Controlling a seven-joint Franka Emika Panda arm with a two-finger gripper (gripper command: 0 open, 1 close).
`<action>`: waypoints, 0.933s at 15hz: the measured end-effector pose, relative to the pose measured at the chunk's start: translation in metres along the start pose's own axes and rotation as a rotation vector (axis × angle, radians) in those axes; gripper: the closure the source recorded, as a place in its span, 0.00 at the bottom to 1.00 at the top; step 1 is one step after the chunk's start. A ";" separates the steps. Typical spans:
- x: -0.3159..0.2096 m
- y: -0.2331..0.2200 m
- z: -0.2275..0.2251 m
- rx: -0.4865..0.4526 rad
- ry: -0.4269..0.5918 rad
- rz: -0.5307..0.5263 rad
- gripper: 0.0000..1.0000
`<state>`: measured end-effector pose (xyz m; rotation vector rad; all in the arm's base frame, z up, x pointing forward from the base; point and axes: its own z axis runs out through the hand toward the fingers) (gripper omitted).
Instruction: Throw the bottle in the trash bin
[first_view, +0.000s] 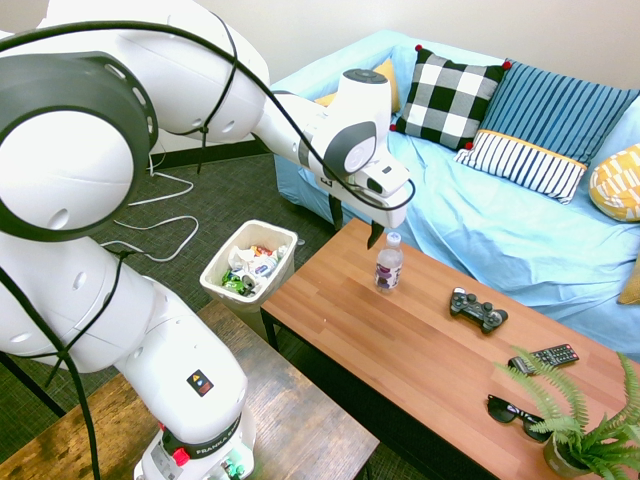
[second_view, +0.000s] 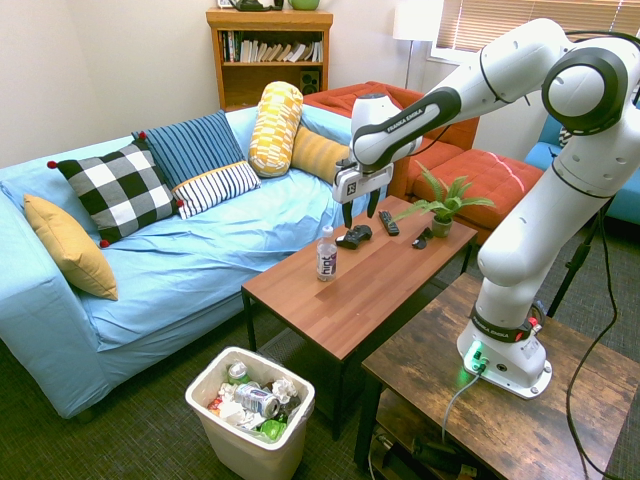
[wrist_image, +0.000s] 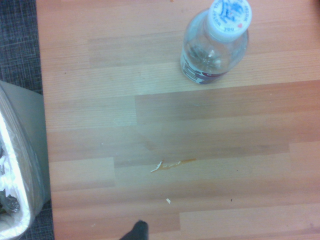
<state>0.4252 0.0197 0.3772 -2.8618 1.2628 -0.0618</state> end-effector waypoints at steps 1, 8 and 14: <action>0.001 -0.001 0.000 0.001 0.000 0.000 0.00; 0.026 -0.017 0.014 0.002 0.032 0.084 0.00; 0.054 -0.076 0.049 -0.041 0.050 0.195 0.00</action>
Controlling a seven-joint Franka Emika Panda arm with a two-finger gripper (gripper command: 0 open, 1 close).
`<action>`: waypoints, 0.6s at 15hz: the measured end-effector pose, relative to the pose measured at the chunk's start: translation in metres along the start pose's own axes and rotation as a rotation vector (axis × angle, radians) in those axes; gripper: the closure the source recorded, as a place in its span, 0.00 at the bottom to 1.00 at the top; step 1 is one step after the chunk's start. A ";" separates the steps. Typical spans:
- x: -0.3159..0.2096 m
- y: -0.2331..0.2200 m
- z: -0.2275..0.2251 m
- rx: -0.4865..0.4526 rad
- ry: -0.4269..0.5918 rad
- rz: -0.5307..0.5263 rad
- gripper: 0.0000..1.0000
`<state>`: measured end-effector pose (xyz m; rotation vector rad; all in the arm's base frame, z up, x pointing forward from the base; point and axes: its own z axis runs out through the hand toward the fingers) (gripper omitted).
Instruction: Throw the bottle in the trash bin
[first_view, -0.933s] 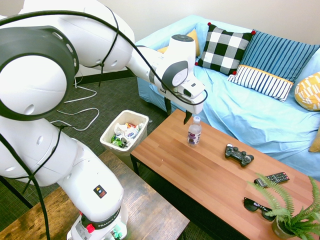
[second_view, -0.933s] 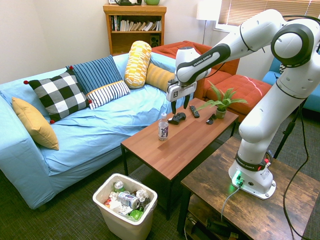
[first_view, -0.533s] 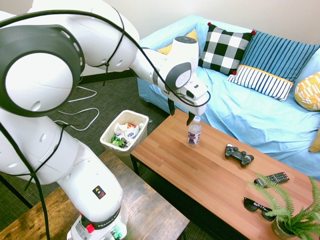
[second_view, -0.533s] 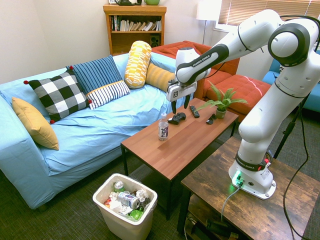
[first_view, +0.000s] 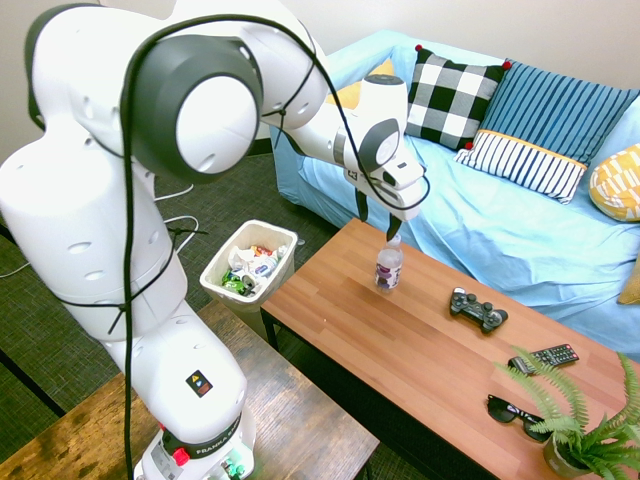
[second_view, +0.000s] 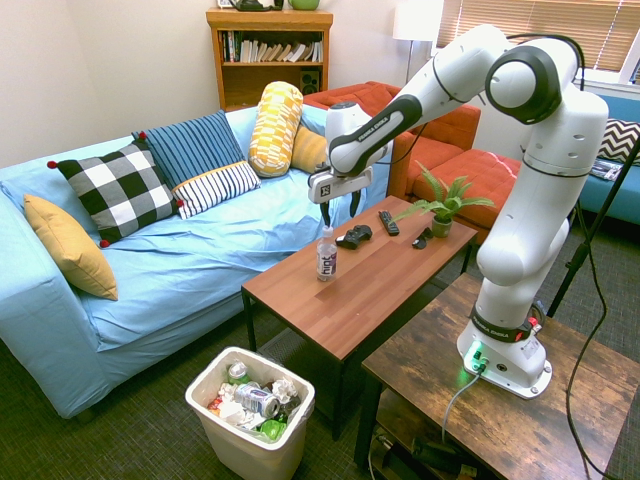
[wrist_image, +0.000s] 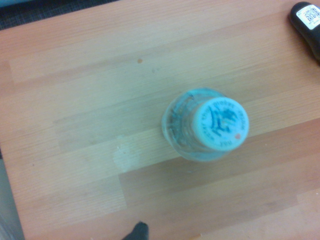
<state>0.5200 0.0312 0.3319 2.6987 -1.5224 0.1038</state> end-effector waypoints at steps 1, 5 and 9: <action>0.001 -0.010 0.009 -0.008 -0.004 0.010 0.00; 0.015 -0.045 0.037 -0.027 -0.003 0.052 0.00; 0.023 -0.057 0.055 -0.052 -0.001 0.079 0.00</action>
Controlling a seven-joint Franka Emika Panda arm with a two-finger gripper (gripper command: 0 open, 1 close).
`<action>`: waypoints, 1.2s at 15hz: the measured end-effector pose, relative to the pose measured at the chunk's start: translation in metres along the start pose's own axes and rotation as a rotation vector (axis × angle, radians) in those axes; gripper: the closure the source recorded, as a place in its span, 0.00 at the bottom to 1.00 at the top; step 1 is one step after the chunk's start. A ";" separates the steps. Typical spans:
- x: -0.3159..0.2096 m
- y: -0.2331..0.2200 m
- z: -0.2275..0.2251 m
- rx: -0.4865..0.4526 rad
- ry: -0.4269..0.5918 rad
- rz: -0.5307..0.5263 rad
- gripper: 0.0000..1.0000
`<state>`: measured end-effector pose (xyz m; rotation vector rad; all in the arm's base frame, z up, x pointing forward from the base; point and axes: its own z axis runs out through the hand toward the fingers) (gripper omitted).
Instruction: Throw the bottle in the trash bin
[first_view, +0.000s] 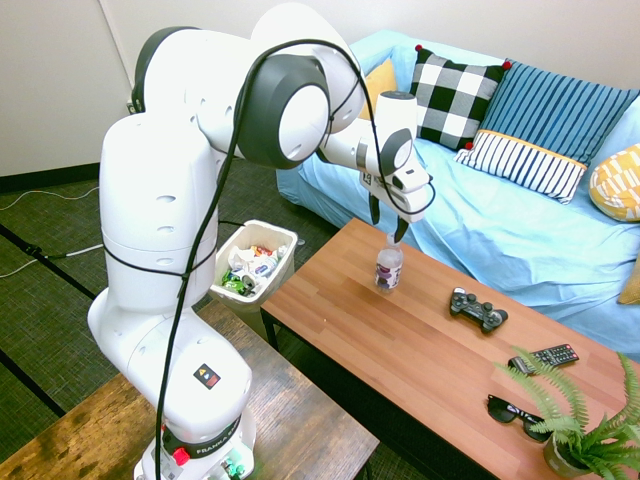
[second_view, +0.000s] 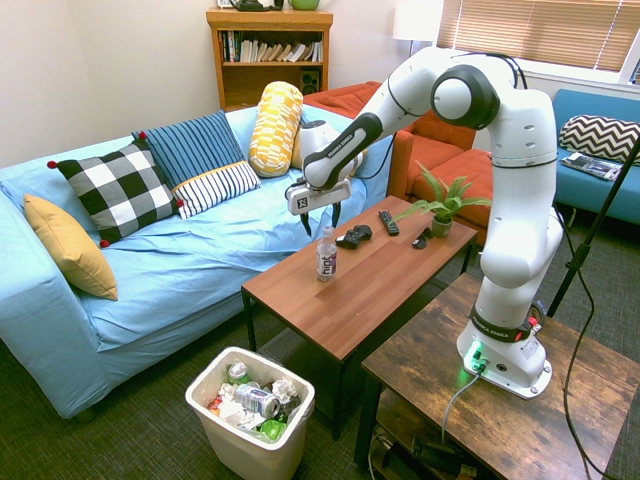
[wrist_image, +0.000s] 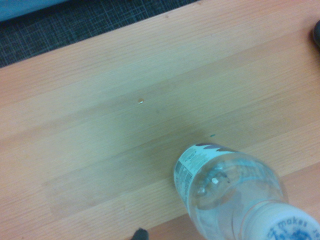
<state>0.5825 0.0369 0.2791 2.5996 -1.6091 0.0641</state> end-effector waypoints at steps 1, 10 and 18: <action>0.002 -0.001 0.004 -0.007 0.000 0.004 0.00; 0.011 -0.007 0.035 -0.043 -0.024 0.033 1.00; 0.014 -0.006 0.040 -0.047 -0.036 0.051 1.00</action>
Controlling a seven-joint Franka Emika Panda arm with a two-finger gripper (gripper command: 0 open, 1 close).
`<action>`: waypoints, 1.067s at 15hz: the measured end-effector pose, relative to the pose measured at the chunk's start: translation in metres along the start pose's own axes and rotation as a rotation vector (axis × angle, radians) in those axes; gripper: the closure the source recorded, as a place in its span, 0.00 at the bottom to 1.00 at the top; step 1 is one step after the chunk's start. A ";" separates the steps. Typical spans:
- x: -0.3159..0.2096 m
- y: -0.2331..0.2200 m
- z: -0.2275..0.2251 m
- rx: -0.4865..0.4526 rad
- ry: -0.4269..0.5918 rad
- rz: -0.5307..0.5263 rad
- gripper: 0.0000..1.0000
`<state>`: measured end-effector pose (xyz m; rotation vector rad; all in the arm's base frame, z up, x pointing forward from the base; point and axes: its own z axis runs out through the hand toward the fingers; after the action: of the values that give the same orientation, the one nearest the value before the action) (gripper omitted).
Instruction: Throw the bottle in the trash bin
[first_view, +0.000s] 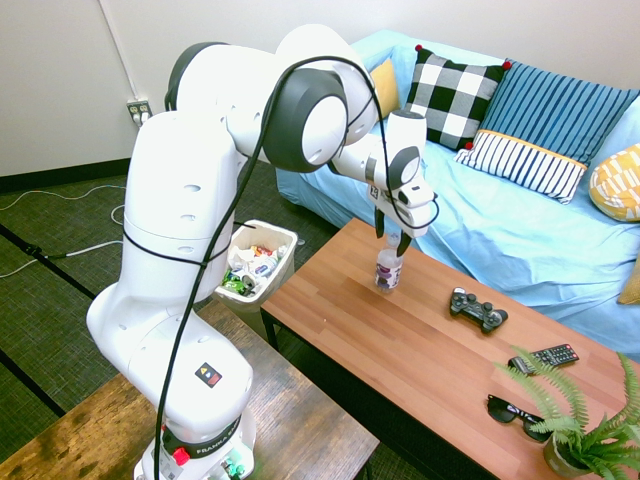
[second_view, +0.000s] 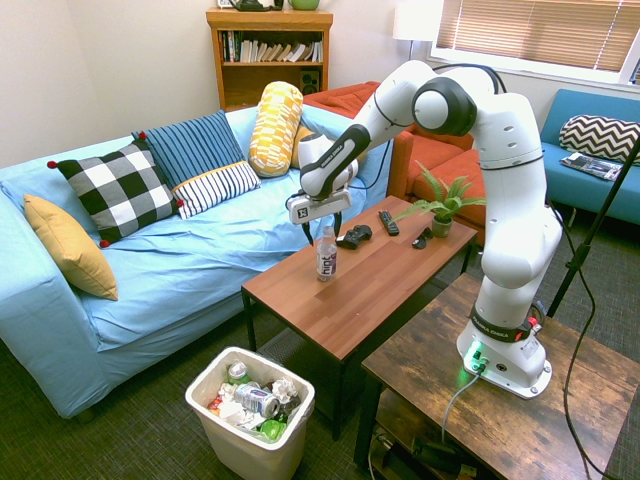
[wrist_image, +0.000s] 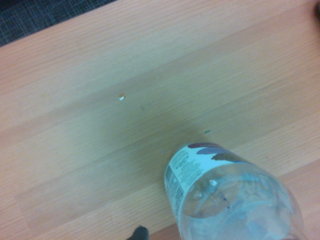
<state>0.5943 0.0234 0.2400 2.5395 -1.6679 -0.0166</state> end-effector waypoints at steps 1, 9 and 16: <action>0.000 0.000 0.000 0.000 -0.001 0.002 1.00; 0.005 0.002 0.000 0.004 -0.011 0.007 1.00; 0.006 0.000 -0.009 0.023 -0.013 -0.007 1.00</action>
<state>0.5978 0.0186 0.2492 2.5672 -1.6737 -0.0148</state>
